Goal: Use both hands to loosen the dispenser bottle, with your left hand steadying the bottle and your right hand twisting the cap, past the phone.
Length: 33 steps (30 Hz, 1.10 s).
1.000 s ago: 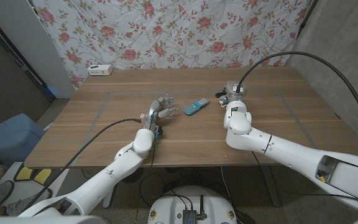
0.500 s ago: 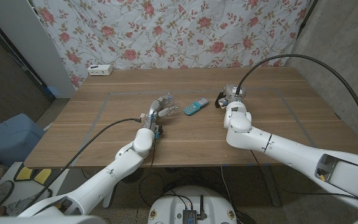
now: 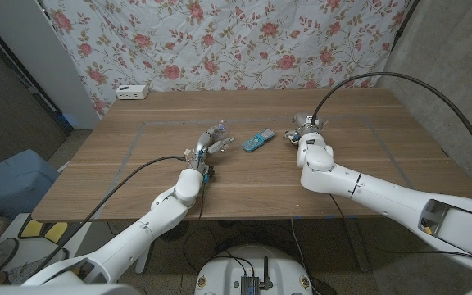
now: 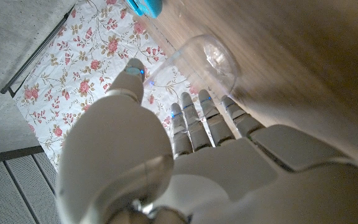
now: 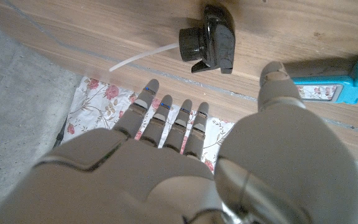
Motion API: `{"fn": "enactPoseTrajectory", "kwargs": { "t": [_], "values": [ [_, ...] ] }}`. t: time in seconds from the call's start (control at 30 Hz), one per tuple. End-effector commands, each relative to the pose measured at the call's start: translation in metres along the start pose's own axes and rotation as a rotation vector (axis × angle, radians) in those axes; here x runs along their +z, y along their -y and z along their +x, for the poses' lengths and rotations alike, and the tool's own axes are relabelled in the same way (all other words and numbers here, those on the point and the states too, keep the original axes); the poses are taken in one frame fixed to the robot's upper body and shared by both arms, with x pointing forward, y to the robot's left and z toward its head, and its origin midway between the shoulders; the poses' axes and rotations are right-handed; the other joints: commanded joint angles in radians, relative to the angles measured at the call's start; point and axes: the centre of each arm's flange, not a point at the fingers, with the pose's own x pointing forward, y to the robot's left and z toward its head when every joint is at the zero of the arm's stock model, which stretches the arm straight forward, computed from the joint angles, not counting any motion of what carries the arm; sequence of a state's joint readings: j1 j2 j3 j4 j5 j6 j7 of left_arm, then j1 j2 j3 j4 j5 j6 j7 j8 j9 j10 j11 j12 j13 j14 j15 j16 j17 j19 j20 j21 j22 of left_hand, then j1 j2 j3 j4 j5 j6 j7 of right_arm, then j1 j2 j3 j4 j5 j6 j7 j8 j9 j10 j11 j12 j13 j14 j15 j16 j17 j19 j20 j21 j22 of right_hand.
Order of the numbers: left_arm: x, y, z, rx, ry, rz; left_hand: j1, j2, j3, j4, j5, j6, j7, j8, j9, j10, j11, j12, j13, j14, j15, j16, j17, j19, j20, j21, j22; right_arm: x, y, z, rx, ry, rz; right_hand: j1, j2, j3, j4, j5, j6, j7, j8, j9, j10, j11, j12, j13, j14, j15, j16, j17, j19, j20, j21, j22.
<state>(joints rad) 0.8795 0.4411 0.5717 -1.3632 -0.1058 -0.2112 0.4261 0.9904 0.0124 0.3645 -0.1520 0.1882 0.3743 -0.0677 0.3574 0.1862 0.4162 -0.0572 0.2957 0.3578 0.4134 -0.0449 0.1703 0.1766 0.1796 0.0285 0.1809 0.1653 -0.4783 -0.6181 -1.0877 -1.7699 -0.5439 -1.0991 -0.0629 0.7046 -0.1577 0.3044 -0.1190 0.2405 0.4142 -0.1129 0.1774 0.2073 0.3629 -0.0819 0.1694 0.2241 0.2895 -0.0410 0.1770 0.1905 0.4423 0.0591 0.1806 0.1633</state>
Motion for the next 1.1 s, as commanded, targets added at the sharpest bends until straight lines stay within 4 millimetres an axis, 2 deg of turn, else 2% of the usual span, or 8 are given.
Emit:
{"fn": "enactPoseTrajectory", "kwargs": {
  "t": [0.03,0.2,0.3,0.57,0.77,0.9,1.1],
  "values": [
    [0.001,-0.002,-0.001,-0.019,0.004,-0.006,-0.003,-0.014,-0.012,0.003,-0.006,-0.027,0.001,-0.026,-0.001,-0.021,0.006,-0.017,-0.012,-0.027,-0.001,0.005,-0.003,-0.007,0.003,0.004,0.005,-0.001,-0.001,-0.002,0.034,0.019,0.025,-0.020,-0.002,-0.015,0.002,0.012,-0.056,0.015,-0.004,0.000,-0.054,0.013,0.001,-0.007,-0.039,-0.023,-0.001,-0.002,-0.012,0.002,-0.002,0.002],
    [0.002,-0.004,-0.001,-0.022,-0.003,-0.001,-0.012,-0.022,-0.023,0.005,-0.011,-0.048,0.005,-0.049,-0.002,-0.045,0.013,-0.037,-0.028,-0.063,0.004,0.002,-0.005,-0.018,0.007,0.002,0.005,-0.002,-0.001,-0.004,0.030,0.025,0.037,-0.048,-0.005,-0.032,0.007,0.020,-0.114,0.027,-0.006,-0.004,-0.096,0.026,0.002,-0.017,-0.078,-0.008,-0.001,-0.003,-0.027,-0.001,-0.003,0.002],
    [0.003,-0.005,-0.002,-0.031,-0.001,-0.001,-0.020,-0.030,-0.032,0.007,-0.011,-0.059,0.005,-0.065,-0.002,-0.062,0.014,-0.051,-0.039,-0.081,0.009,0.002,-0.006,-0.025,0.006,0.002,0.005,-0.002,-0.001,-0.005,0.029,0.030,0.042,-0.065,-0.006,-0.043,0.009,0.027,-0.140,0.032,-0.003,-0.007,-0.114,0.037,0.005,-0.023,-0.098,0.000,0.000,-0.004,-0.046,-0.013,-0.007,0.002],
    [0.003,-0.007,-0.004,-0.044,-0.006,0.003,-0.030,-0.040,-0.044,0.009,-0.010,-0.075,0.005,-0.087,-0.003,-0.075,0.015,-0.063,-0.054,-0.108,0.015,0.001,-0.007,-0.038,0.010,0.000,0.004,-0.002,-0.001,-0.007,0.024,0.027,0.048,-0.072,-0.005,-0.049,0.010,0.031,-0.150,0.036,0.000,-0.009,-0.127,0.043,0.006,-0.026,-0.109,0.003,0.001,-0.005,-0.052,-0.018,-0.006,0.002],
    [0.002,-0.009,-0.007,-0.051,-0.013,0.004,-0.040,-0.056,-0.057,0.009,-0.005,-0.103,0.005,-0.115,-0.004,-0.101,0.017,-0.080,-0.070,-0.134,0.020,0.001,-0.007,-0.050,0.012,0.000,0.004,-0.001,-0.002,-0.009,0.022,0.025,0.051,-0.074,-0.004,-0.051,0.009,0.034,-0.151,0.037,0.002,-0.010,-0.132,0.047,0.007,-0.027,-0.112,0.006,0.002,-0.005,-0.055,-0.018,-0.005,0.002],
    [0.002,-0.012,-0.009,-0.054,-0.014,0.003,-0.054,-0.072,-0.072,0.012,0.004,-0.132,0.004,-0.141,-0.005,-0.131,0.026,-0.093,-0.086,-0.161,0.027,0.002,-0.007,-0.063,0.017,0.000,0.004,-0.001,-0.001,-0.010,0.014,0.025,0.055,-0.075,-0.003,-0.052,0.009,0.036,-0.154,0.036,0.003,-0.010,-0.135,0.050,0.007,-0.028,-0.118,0.010,0.001,-0.006,-0.058,-0.013,-0.005,0.002],
    [0.003,-0.017,-0.012,-0.060,-0.020,0.001,-0.075,-0.080,-0.090,0.021,0.015,-0.172,0.019,-0.168,-0.005,-0.175,0.043,-0.105,-0.107,-0.218,0.043,-0.002,-0.007,-0.086,0.023,-0.001,0.004,0.000,-0.001,-0.011,0.008,0.035,0.058,-0.076,-0.002,-0.054,0.008,0.038,-0.156,0.035,0.004,-0.011,-0.139,0.050,0.008,-0.029,-0.122,0.016,0.002,-0.006,-0.061,-0.010,-0.005,0.002]
  ]
}}
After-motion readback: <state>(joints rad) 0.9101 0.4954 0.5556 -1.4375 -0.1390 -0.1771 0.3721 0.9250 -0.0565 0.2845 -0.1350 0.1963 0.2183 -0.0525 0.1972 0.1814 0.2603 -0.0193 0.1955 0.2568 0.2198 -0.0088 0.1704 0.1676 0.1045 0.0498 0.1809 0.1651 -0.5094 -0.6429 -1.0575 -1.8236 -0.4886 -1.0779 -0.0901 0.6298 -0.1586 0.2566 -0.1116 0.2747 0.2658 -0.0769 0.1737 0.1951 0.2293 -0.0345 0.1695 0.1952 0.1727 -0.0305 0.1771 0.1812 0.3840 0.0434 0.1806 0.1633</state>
